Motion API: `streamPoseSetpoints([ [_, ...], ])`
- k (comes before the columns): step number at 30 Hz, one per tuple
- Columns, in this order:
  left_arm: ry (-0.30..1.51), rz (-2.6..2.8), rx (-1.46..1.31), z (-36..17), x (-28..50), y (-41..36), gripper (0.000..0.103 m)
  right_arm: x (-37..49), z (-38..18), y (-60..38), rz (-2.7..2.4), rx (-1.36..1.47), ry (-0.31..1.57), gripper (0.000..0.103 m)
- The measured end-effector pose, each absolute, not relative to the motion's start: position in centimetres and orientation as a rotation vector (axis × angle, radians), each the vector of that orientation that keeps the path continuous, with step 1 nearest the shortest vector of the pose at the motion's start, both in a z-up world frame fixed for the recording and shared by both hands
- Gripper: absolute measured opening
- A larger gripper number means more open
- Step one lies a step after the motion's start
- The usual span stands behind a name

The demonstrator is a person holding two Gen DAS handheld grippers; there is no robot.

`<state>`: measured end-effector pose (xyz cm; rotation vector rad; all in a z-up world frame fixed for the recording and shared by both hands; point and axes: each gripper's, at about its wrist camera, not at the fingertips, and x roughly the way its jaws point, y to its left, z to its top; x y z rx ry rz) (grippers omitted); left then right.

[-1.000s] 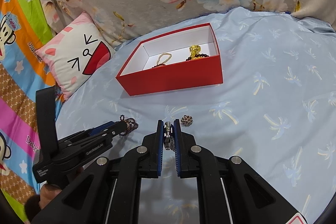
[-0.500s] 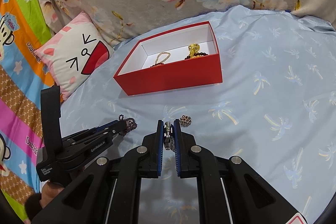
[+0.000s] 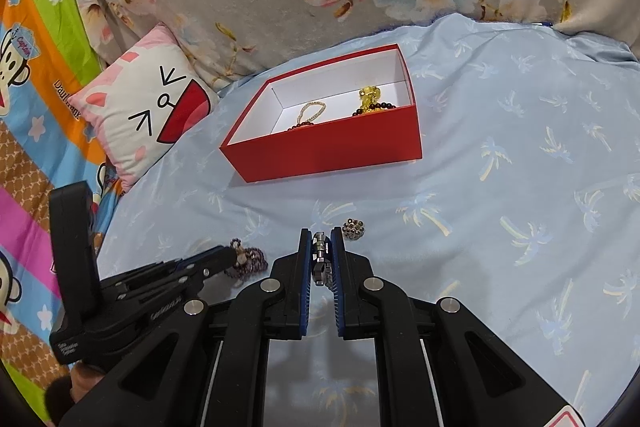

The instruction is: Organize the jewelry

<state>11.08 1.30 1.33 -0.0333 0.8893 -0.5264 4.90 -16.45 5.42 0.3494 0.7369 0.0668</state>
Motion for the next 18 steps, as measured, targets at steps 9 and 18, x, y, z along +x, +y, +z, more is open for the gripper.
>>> streamPoseSetpoints([
  [9, 0.864, -0.512, 0.011, 1.7, 9.8, 0.4, 0.017, 4.2, 5.3, -16.9, 0.061, 0.350, 0.743, 0.009],
  [18, 0.895, -0.521, 0.050, 0.2, 9.6, -0.6, 0.017, 3.9, 5.1, -17.1, 0.059, 0.352, 0.747, 0.009],
])
